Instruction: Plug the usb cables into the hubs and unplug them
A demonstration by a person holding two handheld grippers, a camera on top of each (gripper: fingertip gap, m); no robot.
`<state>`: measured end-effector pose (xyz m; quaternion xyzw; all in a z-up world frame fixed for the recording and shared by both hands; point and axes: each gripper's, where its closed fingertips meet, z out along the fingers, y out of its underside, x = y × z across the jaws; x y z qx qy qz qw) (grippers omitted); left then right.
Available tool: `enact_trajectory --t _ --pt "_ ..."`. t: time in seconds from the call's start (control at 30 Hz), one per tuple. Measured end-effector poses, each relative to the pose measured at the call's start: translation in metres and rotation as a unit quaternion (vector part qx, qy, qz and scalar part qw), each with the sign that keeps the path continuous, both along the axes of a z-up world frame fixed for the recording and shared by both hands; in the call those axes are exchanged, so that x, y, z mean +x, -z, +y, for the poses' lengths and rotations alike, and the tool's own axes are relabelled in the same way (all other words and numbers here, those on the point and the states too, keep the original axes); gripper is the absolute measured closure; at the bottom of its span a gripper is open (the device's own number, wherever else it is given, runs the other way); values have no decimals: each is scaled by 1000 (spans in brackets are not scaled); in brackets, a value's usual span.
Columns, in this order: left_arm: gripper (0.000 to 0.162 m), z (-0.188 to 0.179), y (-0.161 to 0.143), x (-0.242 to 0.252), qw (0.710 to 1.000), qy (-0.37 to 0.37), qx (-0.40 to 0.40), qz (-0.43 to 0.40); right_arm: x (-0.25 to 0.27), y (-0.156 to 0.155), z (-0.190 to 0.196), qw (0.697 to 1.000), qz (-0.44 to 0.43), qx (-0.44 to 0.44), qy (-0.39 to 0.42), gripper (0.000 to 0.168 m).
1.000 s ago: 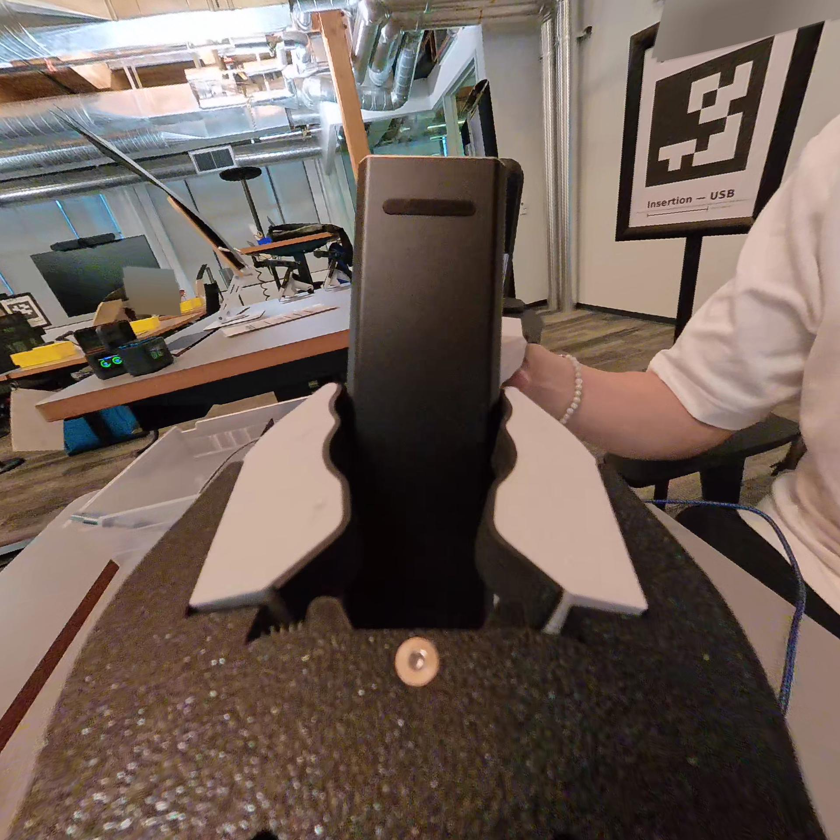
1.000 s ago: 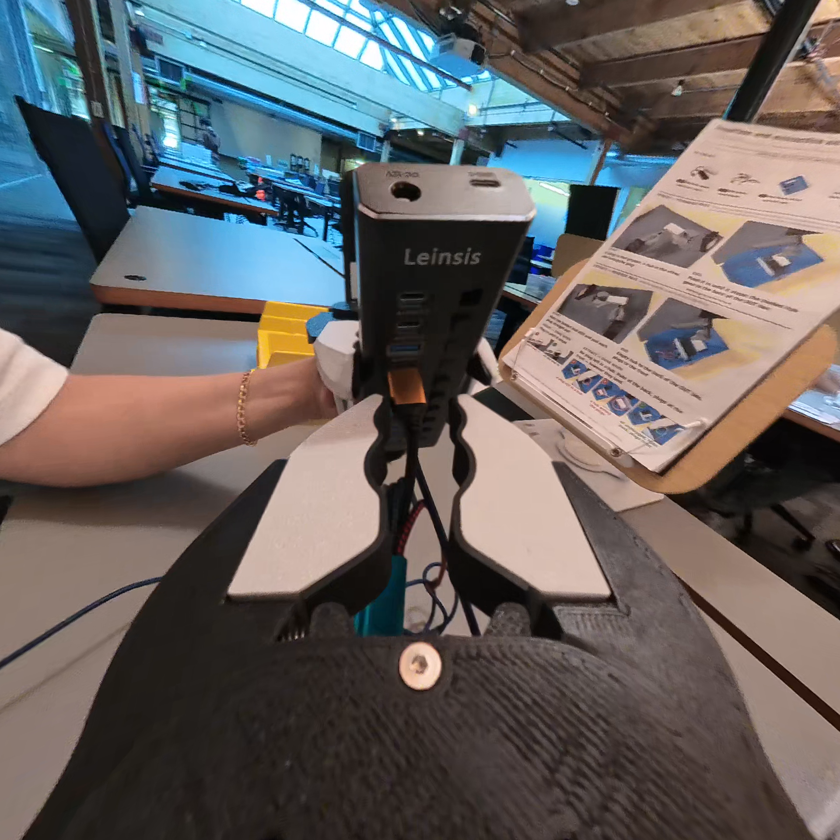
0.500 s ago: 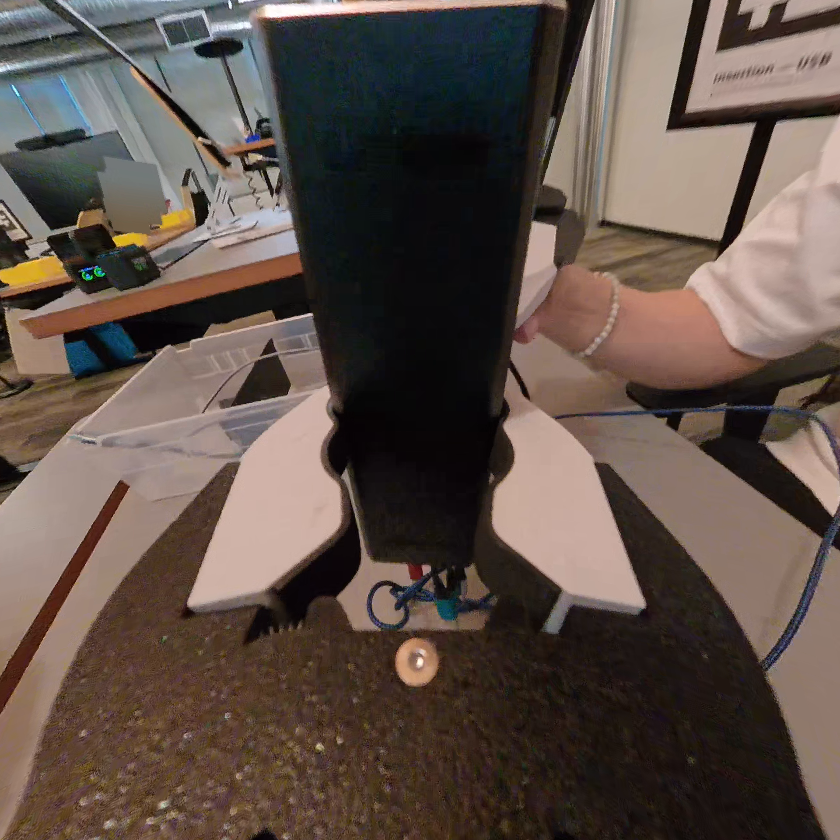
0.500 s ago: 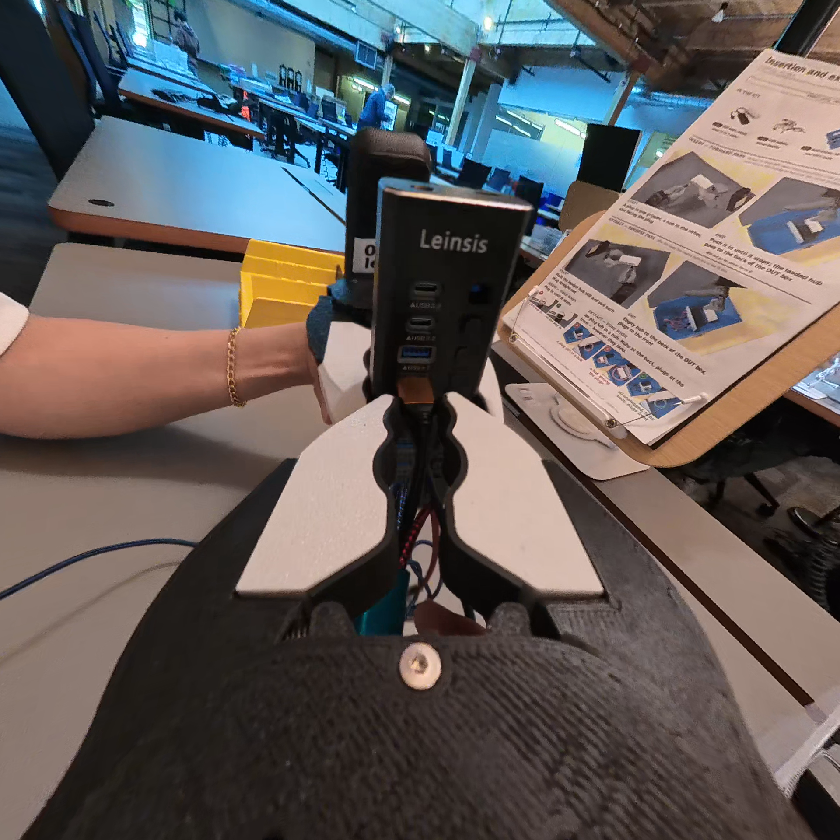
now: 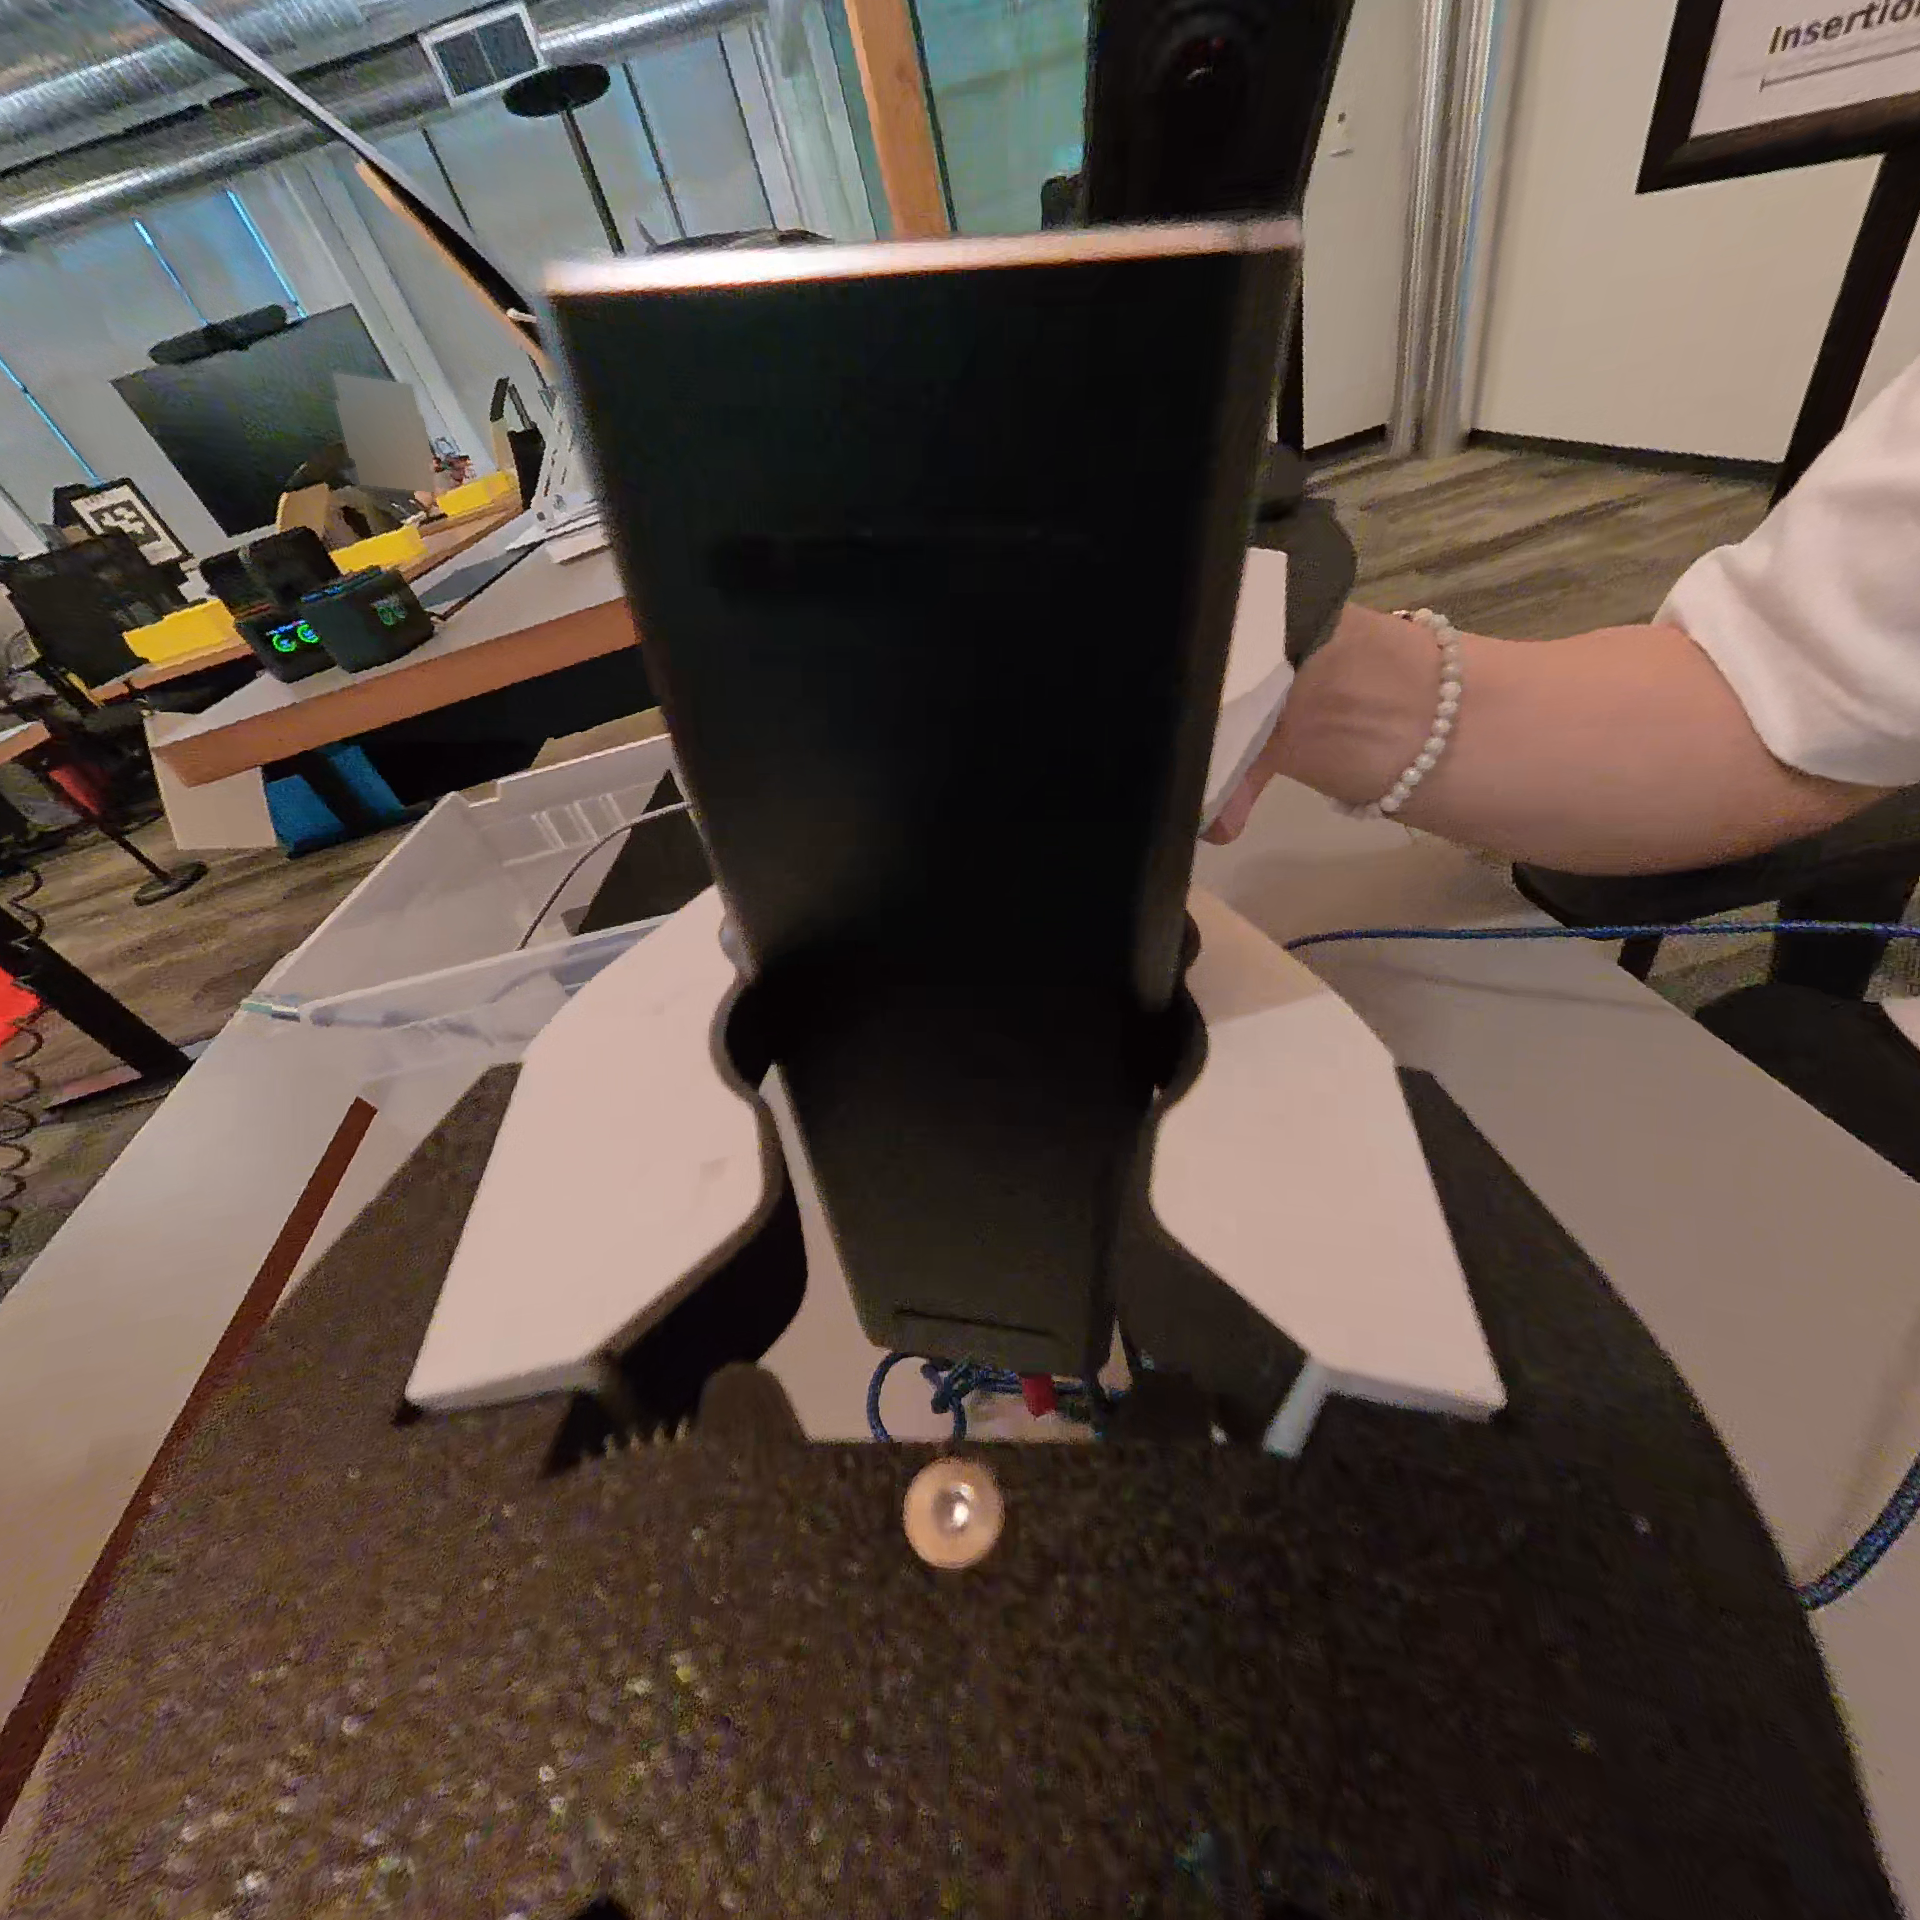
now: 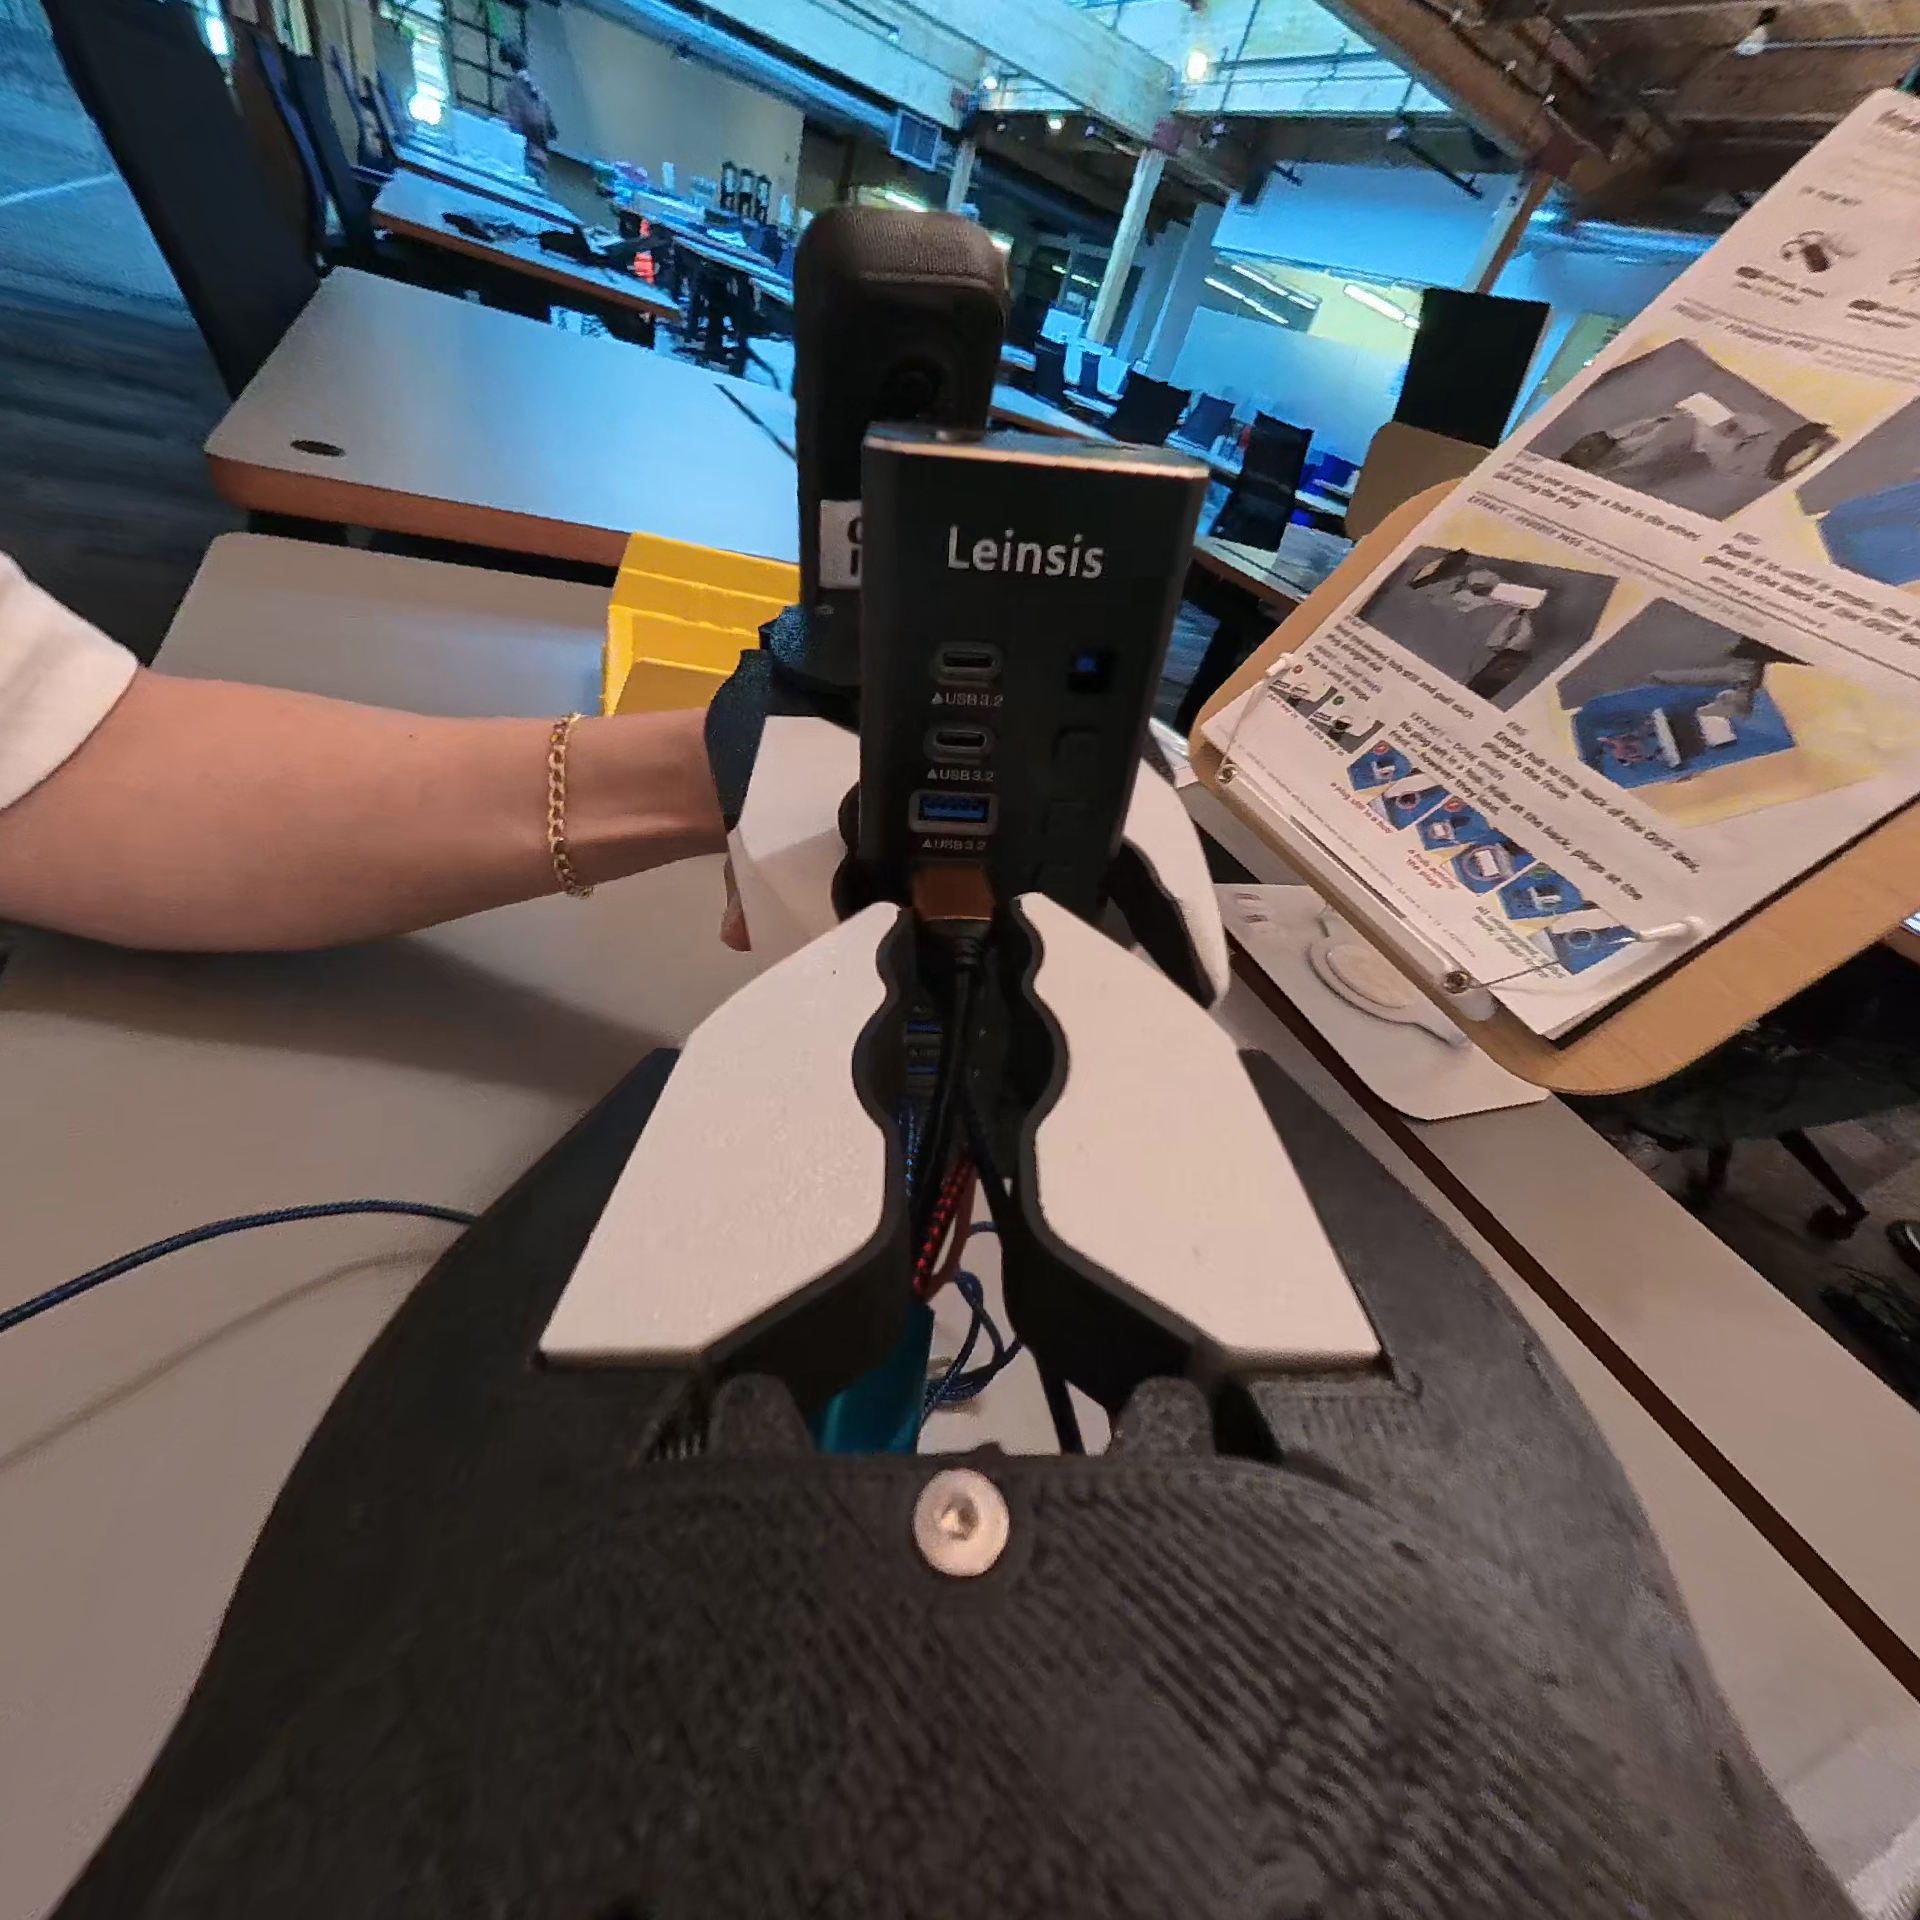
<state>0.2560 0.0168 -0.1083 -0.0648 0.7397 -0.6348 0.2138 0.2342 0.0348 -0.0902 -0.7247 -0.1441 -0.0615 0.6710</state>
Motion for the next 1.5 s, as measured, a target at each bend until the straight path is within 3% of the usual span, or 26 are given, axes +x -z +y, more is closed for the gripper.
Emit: enact_trajectory --t 0.07,0.37,1.4,1.5 --pt "85 -8 3 -2 1000 6 15 -5 -4 5 2 1000 8 -8 -17 152" --pt "88 -8 19 7 998 -7 57 4 5 18 0 998 -24 -53 9 152" --pt "89 -10 31 5 997 22 61 -30 7 40 -9 985 -51 -164 29 152" --pt "89 -1 32 7 998 14 54 -24 14 41 -16 983 -56 -171 45 163"
